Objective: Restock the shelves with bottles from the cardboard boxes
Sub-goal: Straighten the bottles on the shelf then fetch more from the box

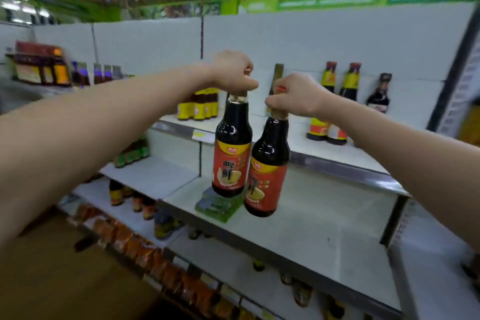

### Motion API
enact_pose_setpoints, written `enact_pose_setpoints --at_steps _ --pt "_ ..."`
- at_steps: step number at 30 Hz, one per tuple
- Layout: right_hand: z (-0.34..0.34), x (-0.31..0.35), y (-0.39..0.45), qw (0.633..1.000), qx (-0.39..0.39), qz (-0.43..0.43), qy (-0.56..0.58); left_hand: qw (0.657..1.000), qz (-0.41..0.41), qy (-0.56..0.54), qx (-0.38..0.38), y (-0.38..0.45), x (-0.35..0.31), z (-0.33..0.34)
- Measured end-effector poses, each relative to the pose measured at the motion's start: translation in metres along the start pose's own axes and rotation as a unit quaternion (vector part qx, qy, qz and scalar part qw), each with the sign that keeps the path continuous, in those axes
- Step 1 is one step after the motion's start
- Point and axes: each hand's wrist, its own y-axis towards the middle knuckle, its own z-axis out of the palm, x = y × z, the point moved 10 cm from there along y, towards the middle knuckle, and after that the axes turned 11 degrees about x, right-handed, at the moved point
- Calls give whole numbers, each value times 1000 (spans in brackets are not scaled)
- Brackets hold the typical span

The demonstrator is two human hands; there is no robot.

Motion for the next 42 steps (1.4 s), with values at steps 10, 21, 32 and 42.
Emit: enact_pose_setpoints --at_steps 10,21,32,42 --pt "-112 -79 -118 991 -60 109 -54 992 120 -33 -22 33 -159 -55" --pt "-215 -191 -347 975 -81 203 -47 976 205 -76 -14 -3 -417 -77" --pt "-305 -265 -553 936 -87 325 -101 941 307 -143 -10 -43 -642 -112" --pt "-350 -320 -676 900 -106 407 -113 913 373 -164 -26 -58 -787 -141"
